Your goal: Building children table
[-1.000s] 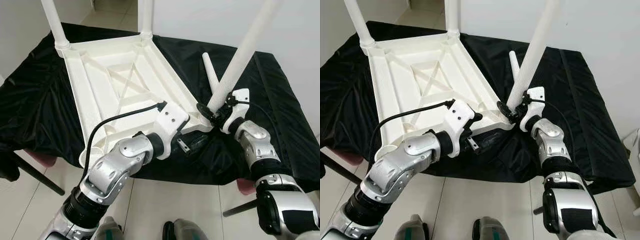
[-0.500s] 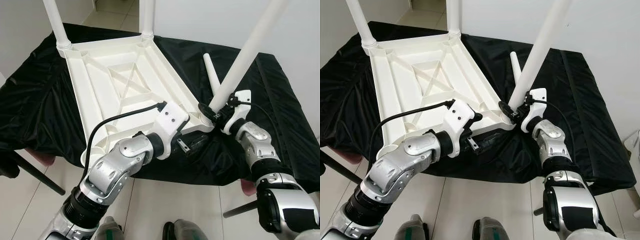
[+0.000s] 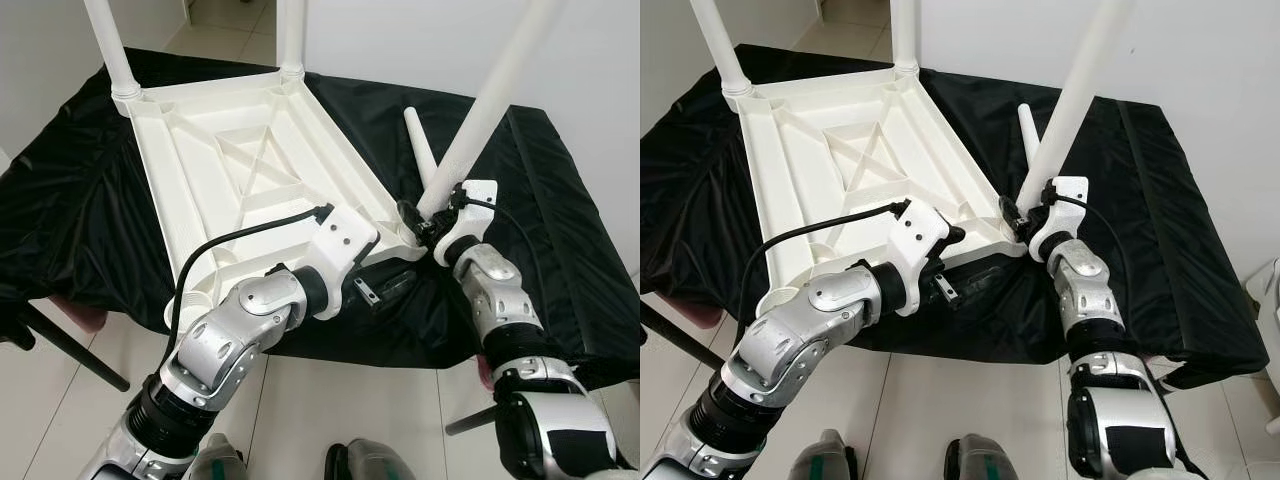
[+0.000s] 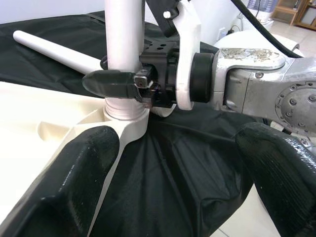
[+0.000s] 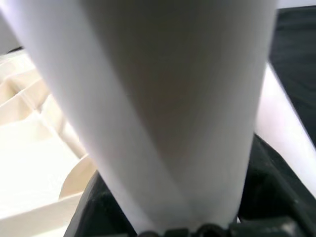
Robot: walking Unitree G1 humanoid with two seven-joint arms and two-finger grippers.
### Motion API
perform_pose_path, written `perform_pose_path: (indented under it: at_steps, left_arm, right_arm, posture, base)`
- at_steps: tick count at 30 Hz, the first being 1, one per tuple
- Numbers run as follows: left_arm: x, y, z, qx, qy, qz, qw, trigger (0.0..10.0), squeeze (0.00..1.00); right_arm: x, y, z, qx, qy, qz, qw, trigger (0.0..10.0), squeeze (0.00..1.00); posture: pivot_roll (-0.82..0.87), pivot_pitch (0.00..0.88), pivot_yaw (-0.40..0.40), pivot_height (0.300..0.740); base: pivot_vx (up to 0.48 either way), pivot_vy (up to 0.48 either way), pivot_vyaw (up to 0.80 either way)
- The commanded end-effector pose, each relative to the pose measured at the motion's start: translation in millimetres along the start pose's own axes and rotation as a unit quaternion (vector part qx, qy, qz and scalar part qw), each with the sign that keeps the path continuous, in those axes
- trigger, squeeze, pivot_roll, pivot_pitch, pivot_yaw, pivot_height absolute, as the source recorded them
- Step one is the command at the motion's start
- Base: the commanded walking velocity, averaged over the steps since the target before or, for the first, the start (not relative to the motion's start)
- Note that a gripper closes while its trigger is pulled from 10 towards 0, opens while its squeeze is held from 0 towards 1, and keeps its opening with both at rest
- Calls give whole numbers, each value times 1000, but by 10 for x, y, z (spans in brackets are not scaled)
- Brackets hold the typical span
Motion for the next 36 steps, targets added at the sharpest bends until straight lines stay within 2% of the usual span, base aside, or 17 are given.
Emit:
perform_pose_path:
  at_steps: [1,2,3,4,8,9,10,14,26,27,29,32,34,35,36]
  left_arm:
    - [-29,32,9,-15,-10,4,1000,10000,0]
    - [-29,32,9,-15,-10,4,1000,10000,0]
    - [-31,33,14,-16,-9,3,1000,10000,0]
    - [-31,34,16,-16,-9,3,1000,10000,0]
    - [-33,35,19,-16,-8,2,1000,10000,0]
    - [-33,38,23,-17,-8,1,1000,10000,0]
    - [-33,38,23,-17,-8,1,1000,10000,0]
    - [-30,36,27,-15,-6,0,1000,10000,0]
    - [-31,35,24,-13,-5,-1,1000,10000,0]
    - [-30,37,25,-13,-5,-1,1000,10000,0]
    - [-30,37,25,-13,-5,-1,1000,10000,0]
    - [-33,47,27,-16,-6,-1,1000,10000,0]
    - [-34,49,26,-17,-6,-1,1000,10000,0]
    - [-34,49,26,-17,-6,-1,1000,10000,0]
    - [-35,51,26,-18,-7,-1,1000,10000,0]
  right_arm:
    - [-78,60,-41,-40,-19,17,999,10000,0]
    - [-78,60,-41,-40,-19,17,999,10000,0]
    - [-44,22,-71,-92,-13,22,995,10000,0]
    - [-39,22,-89,-119,-12,21,993,10000,0]
    - [-38,13,-115,-154,-15,23,988,10000,0]
    - [-28,5,-136,-189,-17,32,981,10000,0]
    - [-28,5,-136,-189,-17,32,981,10000,0]
    - [67,72,-167,-278,-8,46,960,10000,0]
    - [95,-46,-145,-264,-9,50,963,10000,0]
    - [107,-61,-148,-258,-4,54,965,10000,1000]
    - [107,-61,-148,-258,-4,54,965,10000,1000]
    - [165,-121,-137,-219,18,67,973,10000,1000]
    - [223,-212,-113,-172,37,65,982,10000,1000]
    - [223,-212,-113,-172,37,65,982,10000,1000]
    - [258,-323,-124,-112,52,56,991,10000,380]
  posture:
    - [-56,21,-45,740]
    - [-56,21,-45,740]
    - [-58,17,-48,740]
    - [-58,17,-48,740]
    - [-58,15,-50,740]
    - [-55,14,-53,740]
    - [-55,14,-53,740]
    - [-47,8,-59,740]
    - [-44,1,-61,740]
    - [-46,2,-63,740]
    - [-46,2,-63,740]
    - [-49,0,-62,740]
    - [-47,0,-61,740]
    - [-47,0,-61,740]
    - [-50,0,-58,740]
  base:
    - [0,0,0]
    - [0,0,0]
    - [0,0,0]
    - [0,0,0]
    - [0,0,0]
    - [0,0,0]
    - [0,0,0]
    - [0,0,0]
    - [0,0,0]
    - [0,0,0]
    - [0,0,0]
    - [0,0,0]
    - [0,0,0]
    - [0,0,0]
    - [0,0,0]
Point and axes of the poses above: a point about 5 cm out from each wrist's last joint towards the gripper, its own z axis pointing out of the wrist towards the gripper, its own x axis along the axis of the wrist's last joint, y = z × x, the point moved 3 cm from there along z, pointing out of the wrist towards the gripper, and after that the axes turned 6 degrees about -z, right-handed, at the moved point
